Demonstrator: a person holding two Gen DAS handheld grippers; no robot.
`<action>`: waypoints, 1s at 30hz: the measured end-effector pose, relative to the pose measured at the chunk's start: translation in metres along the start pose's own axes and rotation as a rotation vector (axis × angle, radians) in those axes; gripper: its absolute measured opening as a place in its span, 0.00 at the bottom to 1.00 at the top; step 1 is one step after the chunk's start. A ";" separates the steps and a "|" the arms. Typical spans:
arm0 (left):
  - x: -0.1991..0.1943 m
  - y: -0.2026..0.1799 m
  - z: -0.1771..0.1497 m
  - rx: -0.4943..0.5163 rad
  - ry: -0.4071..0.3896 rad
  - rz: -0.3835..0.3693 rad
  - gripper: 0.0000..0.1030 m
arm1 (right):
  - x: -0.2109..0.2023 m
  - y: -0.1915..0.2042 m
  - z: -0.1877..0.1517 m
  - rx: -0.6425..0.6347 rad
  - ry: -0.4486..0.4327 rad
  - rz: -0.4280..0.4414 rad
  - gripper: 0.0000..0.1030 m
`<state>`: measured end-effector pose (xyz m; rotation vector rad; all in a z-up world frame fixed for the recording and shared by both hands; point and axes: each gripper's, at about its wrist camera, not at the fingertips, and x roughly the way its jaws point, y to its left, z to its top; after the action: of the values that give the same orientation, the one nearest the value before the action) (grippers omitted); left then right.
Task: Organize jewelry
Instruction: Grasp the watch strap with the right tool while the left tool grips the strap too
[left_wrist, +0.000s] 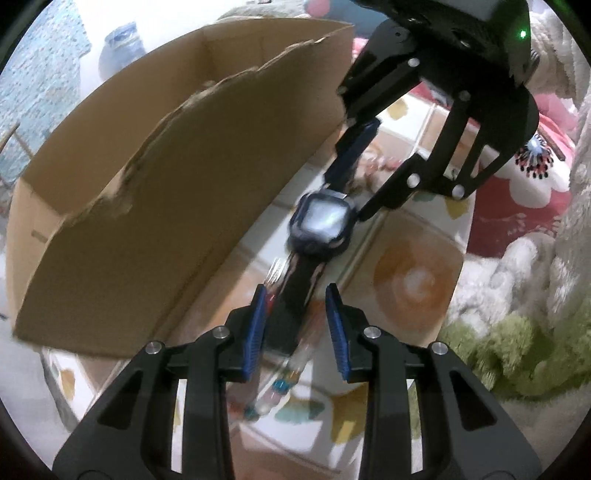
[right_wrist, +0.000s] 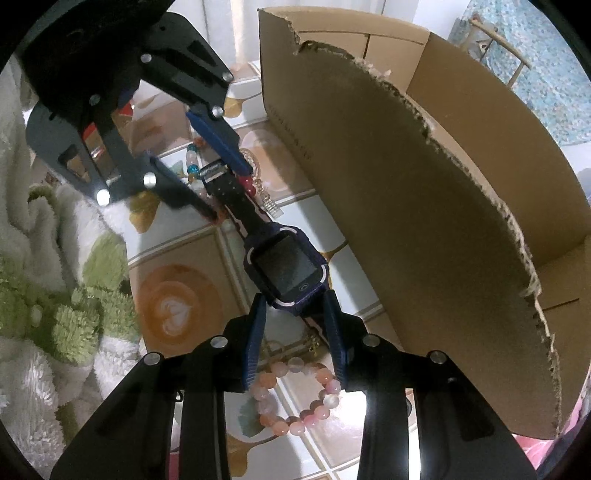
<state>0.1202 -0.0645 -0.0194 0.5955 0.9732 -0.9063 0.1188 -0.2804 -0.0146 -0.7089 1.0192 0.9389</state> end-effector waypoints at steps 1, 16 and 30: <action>0.003 -0.001 0.002 0.004 0.002 -0.007 0.30 | 0.000 0.001 0.001 -0.004 -0.002 -0.003 0.31; 0.017 0.017 0.015 0.003 0.025 -0.066 0.28 | 0.002 0.004 0.000 -0.083 0.010 0.009 0.32; 0.018 0.004 0.018 0.014 0.012 -0.091 0.22 | 0.012 -0.002 -0.008 -0.076 0.043 0.017 0.34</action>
<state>0.1364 -0.0828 -0.0271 0.5733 1.0117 -0.9917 0.1200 -0.2845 -0.0284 -0.7876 1.0325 0.9846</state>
